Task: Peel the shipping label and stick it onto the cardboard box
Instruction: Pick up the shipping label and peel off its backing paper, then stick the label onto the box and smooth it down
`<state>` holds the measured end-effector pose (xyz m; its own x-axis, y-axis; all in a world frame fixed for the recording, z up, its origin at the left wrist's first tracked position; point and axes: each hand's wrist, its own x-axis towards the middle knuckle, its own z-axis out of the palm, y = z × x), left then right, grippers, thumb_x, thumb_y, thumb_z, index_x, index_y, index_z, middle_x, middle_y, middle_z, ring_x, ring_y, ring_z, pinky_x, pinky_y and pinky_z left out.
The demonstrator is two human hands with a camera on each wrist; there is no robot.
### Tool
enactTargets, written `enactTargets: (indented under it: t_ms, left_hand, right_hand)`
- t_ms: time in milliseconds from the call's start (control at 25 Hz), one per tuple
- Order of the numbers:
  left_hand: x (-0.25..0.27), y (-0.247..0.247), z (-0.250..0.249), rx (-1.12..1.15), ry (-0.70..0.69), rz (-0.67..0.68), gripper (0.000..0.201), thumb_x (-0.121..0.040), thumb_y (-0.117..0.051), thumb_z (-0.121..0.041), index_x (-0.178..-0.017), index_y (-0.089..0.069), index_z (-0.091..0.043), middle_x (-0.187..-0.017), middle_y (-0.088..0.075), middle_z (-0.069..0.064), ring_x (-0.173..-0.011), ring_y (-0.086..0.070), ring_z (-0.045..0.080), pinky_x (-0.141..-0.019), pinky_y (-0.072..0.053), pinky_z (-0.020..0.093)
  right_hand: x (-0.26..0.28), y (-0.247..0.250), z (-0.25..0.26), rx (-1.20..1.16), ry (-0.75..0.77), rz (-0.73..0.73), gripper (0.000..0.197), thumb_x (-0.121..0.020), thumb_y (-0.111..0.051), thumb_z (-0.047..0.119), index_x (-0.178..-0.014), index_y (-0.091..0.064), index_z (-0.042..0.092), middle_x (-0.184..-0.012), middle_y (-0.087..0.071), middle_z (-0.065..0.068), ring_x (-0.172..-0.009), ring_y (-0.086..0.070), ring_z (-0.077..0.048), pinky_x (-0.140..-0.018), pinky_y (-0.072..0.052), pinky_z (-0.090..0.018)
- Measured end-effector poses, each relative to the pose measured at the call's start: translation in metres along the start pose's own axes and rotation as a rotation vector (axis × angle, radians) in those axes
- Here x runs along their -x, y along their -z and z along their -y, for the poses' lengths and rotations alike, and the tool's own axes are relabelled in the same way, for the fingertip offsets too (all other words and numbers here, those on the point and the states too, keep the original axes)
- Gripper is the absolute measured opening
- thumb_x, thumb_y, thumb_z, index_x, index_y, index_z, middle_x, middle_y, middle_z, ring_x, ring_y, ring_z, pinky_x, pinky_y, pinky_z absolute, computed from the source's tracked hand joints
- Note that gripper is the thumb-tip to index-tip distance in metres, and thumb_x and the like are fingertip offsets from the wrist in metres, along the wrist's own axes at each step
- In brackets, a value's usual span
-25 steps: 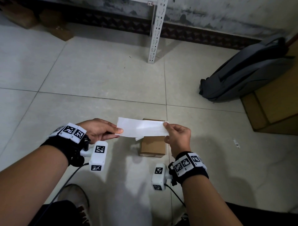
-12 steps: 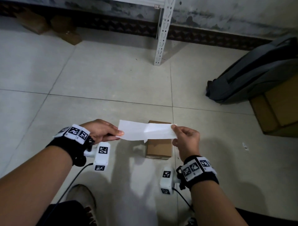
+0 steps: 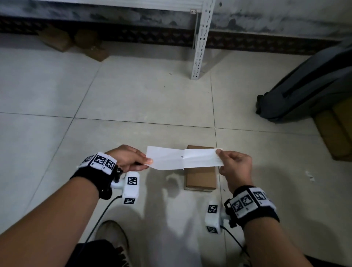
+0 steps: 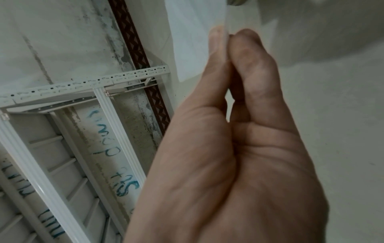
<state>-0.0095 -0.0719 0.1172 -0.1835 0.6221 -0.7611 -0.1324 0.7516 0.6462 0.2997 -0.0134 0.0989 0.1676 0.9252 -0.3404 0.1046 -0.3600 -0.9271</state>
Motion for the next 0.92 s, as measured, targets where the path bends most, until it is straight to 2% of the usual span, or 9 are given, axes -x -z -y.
enactTargets:
  t_ms: [120, 200, 280, 400, 480, 600, 800, 920]
  left_hand:
    - [-0.009, 0.013, 0.006, -0.078, 0.0, -0.054, 0.023, -0.067, -0.084, 0.004, -0.083, -0.067, 0.003, -0.081, -0.075, 0.018, -0.068, -0.075, 0.02, -0.06, -0.06, 0.022]
    - [-0.013, 0.035, 0.016, -0.177, 0.001, -0.165, 0.026, -0.07, -0.082, 0.004, -0.091, -0.069, 0.012, -0.084, -0.075, 0.023, -0.068, -0.073, 0.02, -0.065, -0.061, 0.022]
    - [-0.014, 0.059, 0.023, -0.157, -0.008, -0.256, 0.033, -0.068, -0.085, 0.001, -0.095, -0.07, 0.015, -0.093, -0.075, 0.028, -0.08, -0.073, 0.026, -0.073, -0.059, 0.023]
    - [-0.018, 0.06, 0.027, -0.063, -0.022, -0.183, 0.046, -0.063, -0.088, 0.001, -0.1, -0.066, 0.016, -0.102, -0.073, 0.03, -0.098, -0.073, 0.034, -0.079, -0.06, 0.033]
    - [-0.02, 0.048, 0.026, -0.048, -0.051, -0.142, 0.041, -0.065, -0.086, 0.002, -0.099, -0.065, 0.012, -0.106, -0.072, 0.031, -0.101, -0.072, 0.035, -0.079, -0.06, 0.032]
    - [-0.022, 0.039, 0.023, -0.043, -0.07, -0.122, 0.036, -0.066, -0.086, 0.001, -0.096, -0.067, 0.005, -0.105, -0.073, 0.029, -0.088, -0.074, 0.028, -0.072, -0.062, 0.026]
    - [-0.022, 0.023, 0.022, -0.121, -0.043, -0.097, 0.031, -0.07, -0.084, 0.0, -0.095, -0.066, 0.001, -0.088, -0.071, 0.017, -0.065, -0.072, 0.017, -0.059, -0.06, 0.023]
    - [-0.021, 0.016, 0.024, -0.137, -0.037, -0.063, 0.032, -0.074, -0.081, 0.001, -0.101, -0.065, 0.003, -0.094, -0.07, 0.019, -0.074, -0.071, 0.023, -0.063, -0.062, 0.025]
  right_hand:
    - [-0.002, 0.005, 0.0, -0.02, 0.005, -0.035, 0.022, -0.091, -0.077, 0.014, -0.078, -0.073, -0.002, -0.06, -0.059, -0.011, -0.038, -0.044, -0.014, -0.04, -0.044, -0.024]
    - [-0.01, 0.024, -0.001, -0.006, -0.022, -0.116, 0.022, -0.093, -0.075, 0.019, -0.078, -0.072, 0.004, -0.061, -0.06, -0.01, -0.045, -0.049, -0.018, -0.046, -0.047, -0.026]
    - [-0.018, 0.043, -0.002, 0.028, -0.028, -0.153, 0.024, -0.094, -0.073, 0.023, -0.082, -0.073, 0.002, -0.061, -0.059, -0.009, -0.047, -0.05, -0.019, -0.048, -0.047, -0.026]
    - [-0.021, 0.045, -0.011, 0.024, 0.004, -0.145, 0.025, -0.093, -0.075, 0.023, -0.079, -0.073, 0.002, -0.061, -0.058, -0.009, -0.045, -0.048, -0.02, -0.051, -0.047, -0.031]
    - [-0.018, 0.039, -0.018, 0.034, -0.008, -0.115, 0.025, -0.092, -0.075, 0.023, -0.082, -0.074, 0.001, -0.061, -0.06, -0.009, -0.045, -0.048, -0.019, -0.051, -0.047, -0.031]
    - [-0.017, 0.038, -0.021, 0.028, -0.012, -0.099, 0.024, -0.092, -0.076, 0.024, -0.08, -0.074, 0.003, -0.059, -0.06, -0.007, -0.043, -0.047, -0.018, -0.049, -0.046, -0.029]
    - [-0.011, 0.027, -0.026, 0.058, 0.012, -0.04, 0.027, -0.093, -0.075, 0.021, -0.077, -0.074, 0.0, -0.056, -0.058, -0.003, -0.041, -0.045, -0.014, -0.041, -0.043, -0.025]
    - [-0.008, 0.021, -0.029, 0.076, 0.009, -0.015, 0.027, -0.093, -0.075, 0.021, -0.073, -0.073, 0.003, -0.053, -0.058, 0.0, -0.04, -0.045, -0.013, -0.041, -0.043, -0.025]
